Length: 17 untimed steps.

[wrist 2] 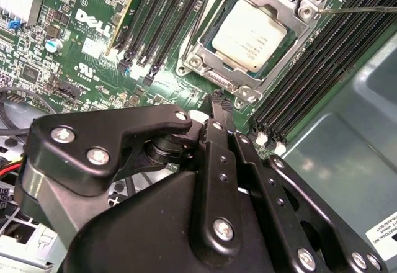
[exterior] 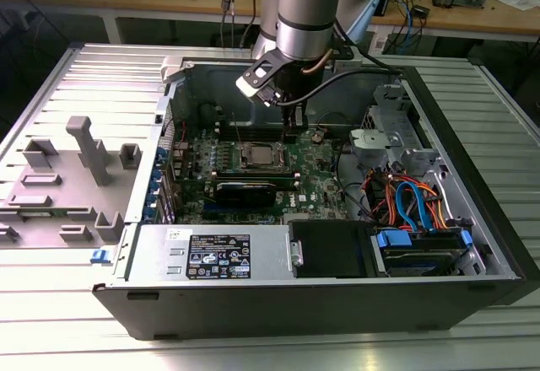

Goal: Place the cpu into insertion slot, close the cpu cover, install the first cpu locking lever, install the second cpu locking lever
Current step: 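Close the cpu cover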

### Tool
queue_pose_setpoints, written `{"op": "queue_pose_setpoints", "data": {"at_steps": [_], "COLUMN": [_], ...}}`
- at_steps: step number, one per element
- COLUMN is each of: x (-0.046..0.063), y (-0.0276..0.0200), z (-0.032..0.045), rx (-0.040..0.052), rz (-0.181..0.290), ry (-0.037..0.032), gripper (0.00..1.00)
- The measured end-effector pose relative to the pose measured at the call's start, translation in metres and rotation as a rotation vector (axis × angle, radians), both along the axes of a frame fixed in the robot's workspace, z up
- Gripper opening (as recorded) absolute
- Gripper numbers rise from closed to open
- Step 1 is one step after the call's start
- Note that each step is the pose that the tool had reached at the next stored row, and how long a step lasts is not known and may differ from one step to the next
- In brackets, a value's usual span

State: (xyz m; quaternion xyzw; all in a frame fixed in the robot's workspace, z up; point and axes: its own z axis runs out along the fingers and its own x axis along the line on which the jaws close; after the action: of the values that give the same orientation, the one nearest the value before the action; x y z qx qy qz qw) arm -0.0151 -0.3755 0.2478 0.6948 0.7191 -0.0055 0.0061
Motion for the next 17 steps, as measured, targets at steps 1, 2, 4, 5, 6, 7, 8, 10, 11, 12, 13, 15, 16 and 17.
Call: {"op": "queue_pose_setpoints", "data": {"at_steps": [1,2,4,5,6,7,8,10,11,12,13,15,16,17], "x": [-0.0003,-0.0005,-0.0006,-0.0009,-0.0012,-0.0015,-0.0019,-0.0025,-0.0029,-0.0031,-0.0036,-0.0046,-0.0051,-0.0064], "y": [0.0000,-0.0001,-0.0002,-0.0004,-0.0006,-0.0009,-0.0016,-0.0025,-0.0028,-0.0029,-0.0034,-0.0041,-0.0042,-0.0043], "z": [0.0000,0.0000,-0.0001,-0.0001,-0.0002,-0.0003,-0.0003,-0.0005,-0.0008,-0.0009,-0.0009,-0.0012,-0.0013,-0.0016], "rx": [0.0000,0.0001,0.0000,0.0001,0.0001,0.0001,0.0000,0.0000,0.0003,0.0003,0.0000,0.0001,0.0001,0.0001], "rz": [0.000,0.000,0.000,0.000,0.000,0.000,0.000,0.000,0.000,0.000,0.000,0.000,0.000,0.000], "ry": [0.0000,0.0000,0.0000,0.0000,0.0000,0.0000,0.0001,0.0000,-0.0001,-0.0001,0.0000,0.0000,-0.0001,0.0000], "gripper": [0.11,0.11,0.11,0.11,0.11,0.11,0.11,0.11,0.11,0.11,0.11,0.11,0.11,0.11]}}
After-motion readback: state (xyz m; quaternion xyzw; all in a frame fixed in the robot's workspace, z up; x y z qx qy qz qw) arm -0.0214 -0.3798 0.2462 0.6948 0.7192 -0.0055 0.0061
